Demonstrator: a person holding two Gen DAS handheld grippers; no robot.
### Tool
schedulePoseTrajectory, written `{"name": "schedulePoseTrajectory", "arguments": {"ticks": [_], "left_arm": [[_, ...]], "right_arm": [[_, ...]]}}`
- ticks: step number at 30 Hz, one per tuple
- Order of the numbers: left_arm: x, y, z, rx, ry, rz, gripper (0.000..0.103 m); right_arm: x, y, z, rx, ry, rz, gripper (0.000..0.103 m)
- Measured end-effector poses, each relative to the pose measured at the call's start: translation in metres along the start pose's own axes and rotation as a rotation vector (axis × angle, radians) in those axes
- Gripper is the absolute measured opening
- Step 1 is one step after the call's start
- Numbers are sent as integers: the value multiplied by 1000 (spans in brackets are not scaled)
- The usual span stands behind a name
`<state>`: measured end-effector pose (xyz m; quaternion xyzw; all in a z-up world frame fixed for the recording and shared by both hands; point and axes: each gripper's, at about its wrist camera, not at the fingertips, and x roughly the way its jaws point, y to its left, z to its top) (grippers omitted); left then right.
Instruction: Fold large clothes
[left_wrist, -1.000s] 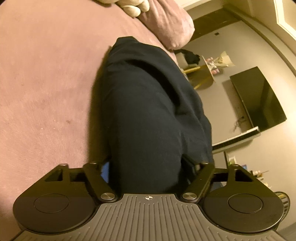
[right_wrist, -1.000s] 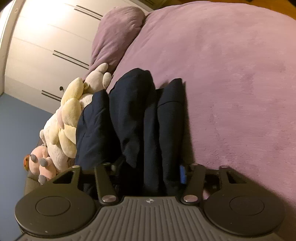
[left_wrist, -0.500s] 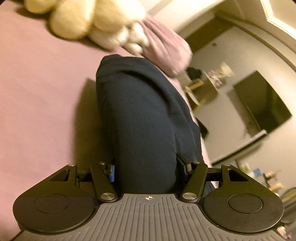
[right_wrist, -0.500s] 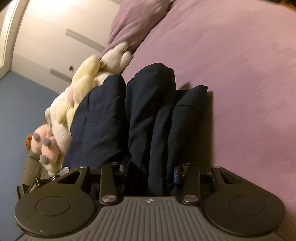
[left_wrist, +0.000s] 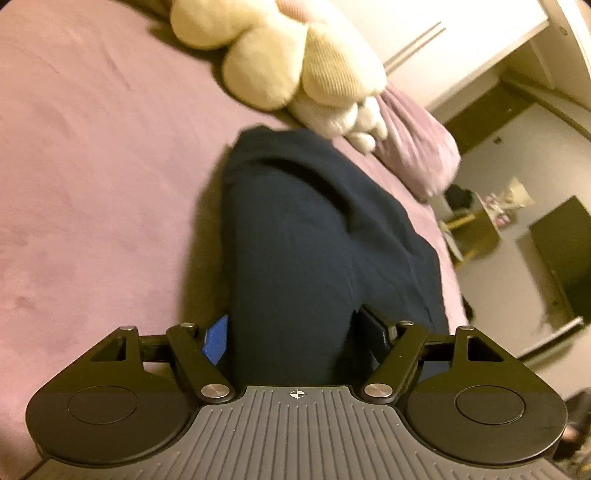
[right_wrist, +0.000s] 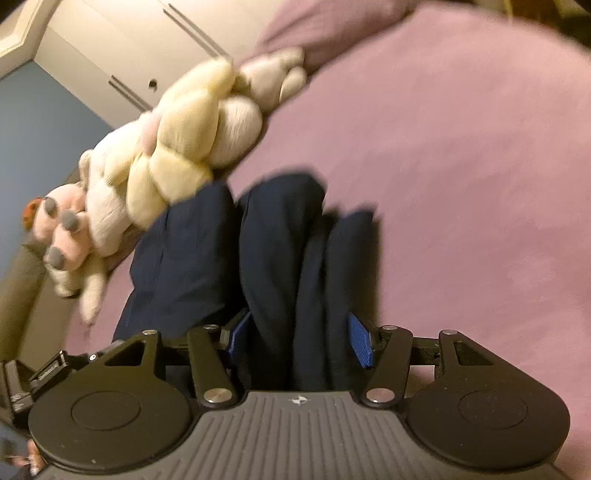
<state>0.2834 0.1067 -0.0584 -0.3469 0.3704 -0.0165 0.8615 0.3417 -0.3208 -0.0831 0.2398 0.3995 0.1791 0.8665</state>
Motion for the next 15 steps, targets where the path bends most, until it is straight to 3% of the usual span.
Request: {"name": "schedulePoseTrajectory", "arguments": {"ticks": [2,4,6,7,9,11,15], "left_arm": [[-12,-12,-5,40,-61,48,77],[-27,-22,-7,101,-146,78,79],[-34,-39,-10,138,-239,125,87],[-33,-44,-8,138,-273,142,94],[-21,-53,-8,167,-336,202,95],[-4,-58,-12,193,-360,259,95],[28,-58,-20,166,-288,222,96]], "right_arm": [[-20,27,2,-75,-83,2,54],[-25,62,-2,-161,-137,34,45],[-16,98,-6,-240,-176,50,31],[-9,112,-10,-262,-190,59,30],[12,136,-17,-273,-208,61,28],[29,147,-24,-292,-252,17,28],[59,128,-38,-332,-319,-180,28]]}}
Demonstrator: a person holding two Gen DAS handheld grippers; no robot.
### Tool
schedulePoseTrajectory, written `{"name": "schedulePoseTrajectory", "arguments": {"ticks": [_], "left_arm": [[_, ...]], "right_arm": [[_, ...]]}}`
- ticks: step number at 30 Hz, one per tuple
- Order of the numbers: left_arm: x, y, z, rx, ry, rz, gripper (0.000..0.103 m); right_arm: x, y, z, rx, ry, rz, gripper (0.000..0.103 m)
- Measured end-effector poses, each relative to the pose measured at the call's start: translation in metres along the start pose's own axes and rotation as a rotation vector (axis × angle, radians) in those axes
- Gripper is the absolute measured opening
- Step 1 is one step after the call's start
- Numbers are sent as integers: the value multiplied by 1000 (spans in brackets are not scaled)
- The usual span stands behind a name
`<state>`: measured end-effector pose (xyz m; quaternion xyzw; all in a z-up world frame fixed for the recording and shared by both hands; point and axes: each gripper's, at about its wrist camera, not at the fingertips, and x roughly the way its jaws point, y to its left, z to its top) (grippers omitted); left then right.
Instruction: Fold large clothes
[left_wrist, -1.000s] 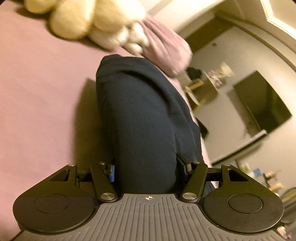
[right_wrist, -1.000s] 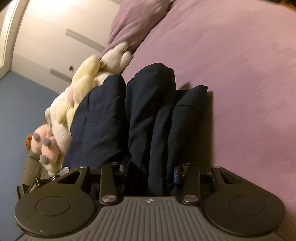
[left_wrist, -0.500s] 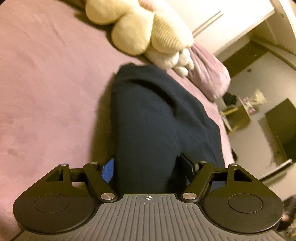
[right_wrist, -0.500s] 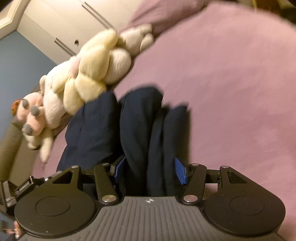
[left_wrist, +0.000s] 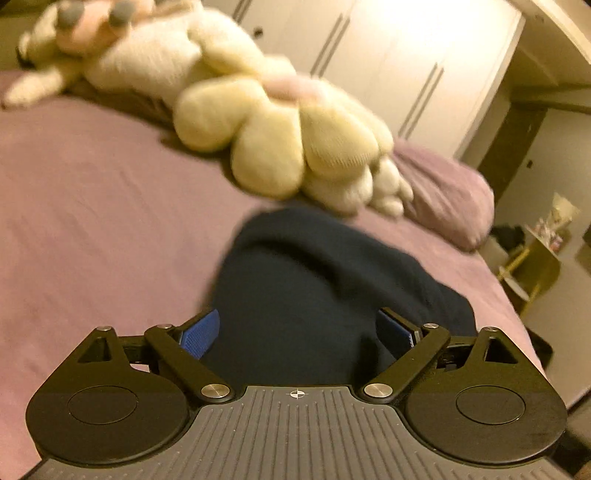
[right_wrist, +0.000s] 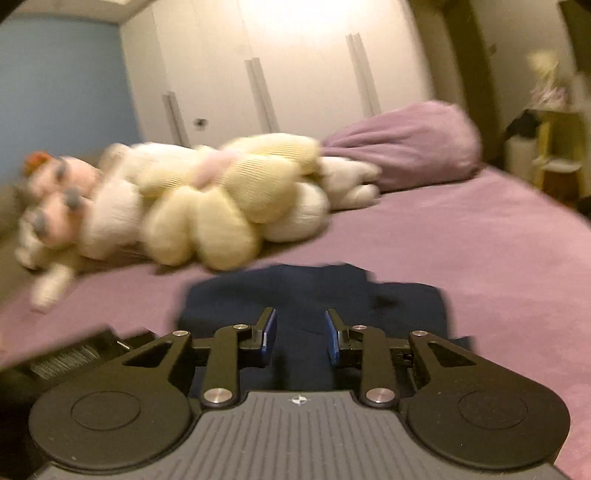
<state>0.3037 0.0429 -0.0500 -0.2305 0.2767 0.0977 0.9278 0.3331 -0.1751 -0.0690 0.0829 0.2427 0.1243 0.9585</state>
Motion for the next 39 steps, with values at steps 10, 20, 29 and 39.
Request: {"name": "schedulePoseTrajectory", "arguments": {"ticks": [10,20,29,39], "left_arm": [[42,-5,-25,44,21,88,103],[-15,3,-13,107,116,7,103],[-150,54,-97,292,227,-56,103],[-106,47,-105,295,246,96,103]], "right_arm": [[27,-27,-52,-3,-81,-84,27],[14,-16,-29,-18,18,-87,32],[-116,-54,-61,37,144,-71,51],[-154,-47,-68,41,177,-85,51]]}}
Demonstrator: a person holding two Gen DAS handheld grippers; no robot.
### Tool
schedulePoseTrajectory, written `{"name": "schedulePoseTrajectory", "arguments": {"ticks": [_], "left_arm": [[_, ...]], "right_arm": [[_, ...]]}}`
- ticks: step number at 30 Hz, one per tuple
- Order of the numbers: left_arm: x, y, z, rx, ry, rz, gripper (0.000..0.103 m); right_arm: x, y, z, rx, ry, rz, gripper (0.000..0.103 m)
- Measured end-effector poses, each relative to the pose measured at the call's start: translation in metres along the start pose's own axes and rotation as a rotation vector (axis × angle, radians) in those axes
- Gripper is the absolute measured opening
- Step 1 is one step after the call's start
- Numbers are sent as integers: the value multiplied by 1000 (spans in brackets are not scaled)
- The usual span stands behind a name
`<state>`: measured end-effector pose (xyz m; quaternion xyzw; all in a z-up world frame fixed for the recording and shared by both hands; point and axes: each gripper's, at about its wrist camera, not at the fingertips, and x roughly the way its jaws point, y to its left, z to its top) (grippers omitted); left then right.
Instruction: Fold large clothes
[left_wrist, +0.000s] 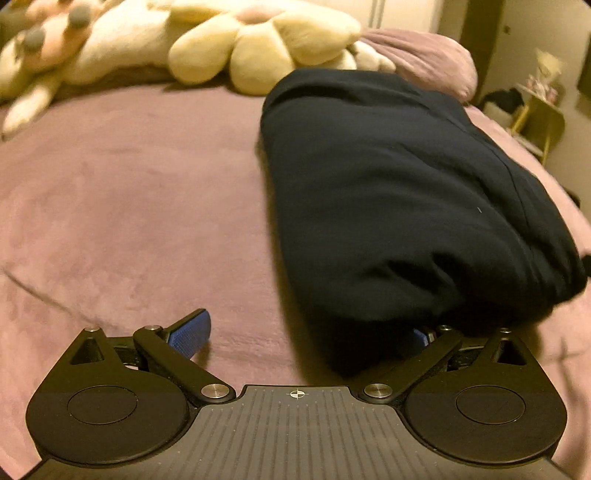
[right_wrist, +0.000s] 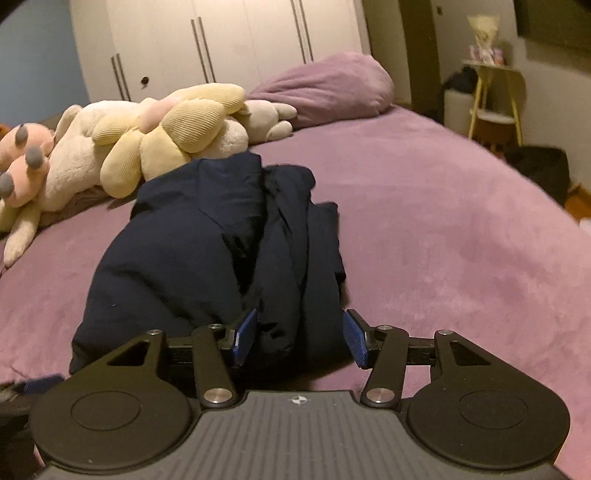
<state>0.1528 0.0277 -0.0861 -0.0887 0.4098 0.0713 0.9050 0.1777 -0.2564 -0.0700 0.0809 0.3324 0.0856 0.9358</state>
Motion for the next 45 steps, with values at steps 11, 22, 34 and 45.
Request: {"name": "schedulePoseTrajectory", "arguments": {"ticks": [11,22,34,45], "left_arm": [[-21,5,3,93,-95,126,103],[-77,10,3,42,-9,56,103],[-106,-5,10,47,65,31,103],[-111,-13,9,90,71,43,103]], "right_arm": [[-14,5,-7,-5,143,59,57],[-27,45,-19,-129,307,-29,90],[-52,72,6,-190,268,-183,103],[-55,72,11,-170,306,-192,103]]}}
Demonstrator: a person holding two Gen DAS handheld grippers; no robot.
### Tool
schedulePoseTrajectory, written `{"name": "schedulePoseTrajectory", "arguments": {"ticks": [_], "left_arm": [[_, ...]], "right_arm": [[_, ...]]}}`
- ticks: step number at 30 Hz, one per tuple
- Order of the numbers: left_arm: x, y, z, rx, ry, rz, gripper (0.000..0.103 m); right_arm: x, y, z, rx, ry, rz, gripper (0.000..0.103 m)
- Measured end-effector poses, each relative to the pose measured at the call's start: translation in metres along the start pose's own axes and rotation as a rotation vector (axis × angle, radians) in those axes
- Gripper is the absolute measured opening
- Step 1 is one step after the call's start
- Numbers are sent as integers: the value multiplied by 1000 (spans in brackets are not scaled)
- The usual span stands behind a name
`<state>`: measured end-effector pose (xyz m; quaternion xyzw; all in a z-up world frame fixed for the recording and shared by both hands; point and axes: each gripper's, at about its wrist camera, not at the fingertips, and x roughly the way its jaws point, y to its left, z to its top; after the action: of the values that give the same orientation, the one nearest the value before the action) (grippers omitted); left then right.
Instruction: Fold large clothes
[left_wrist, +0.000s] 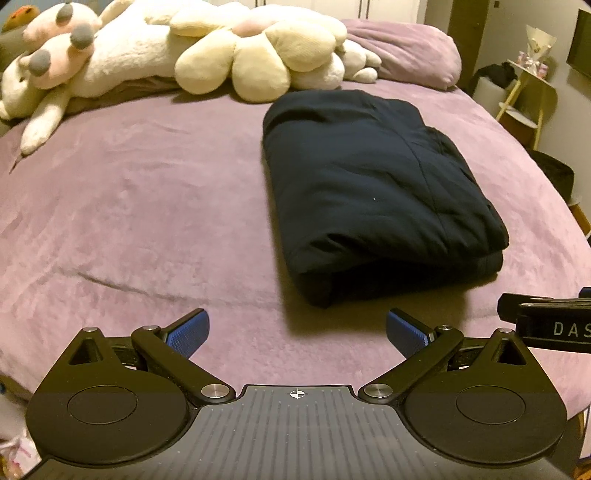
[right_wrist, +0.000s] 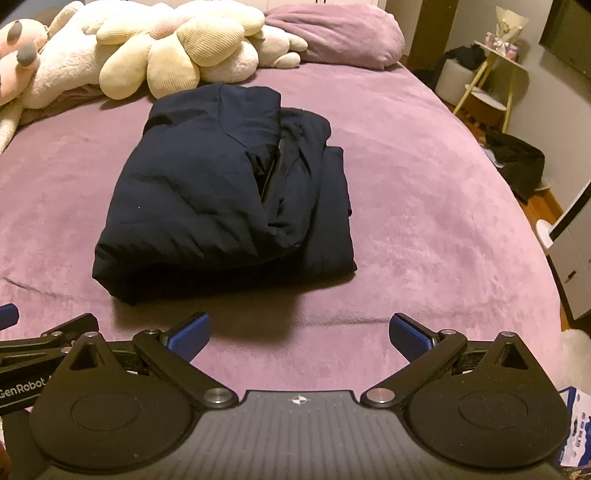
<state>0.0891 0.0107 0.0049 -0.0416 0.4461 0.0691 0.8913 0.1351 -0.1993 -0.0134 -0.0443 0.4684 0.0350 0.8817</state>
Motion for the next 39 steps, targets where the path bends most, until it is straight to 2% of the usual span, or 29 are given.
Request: {"name": "schedulePoseTrajectory", "arguments": {"ticks": [39], "left_arm": [[-2,-3,0,27,-2,-23,103]], "right_arm": [[4,-3,-5,30,39,11,103]]}}
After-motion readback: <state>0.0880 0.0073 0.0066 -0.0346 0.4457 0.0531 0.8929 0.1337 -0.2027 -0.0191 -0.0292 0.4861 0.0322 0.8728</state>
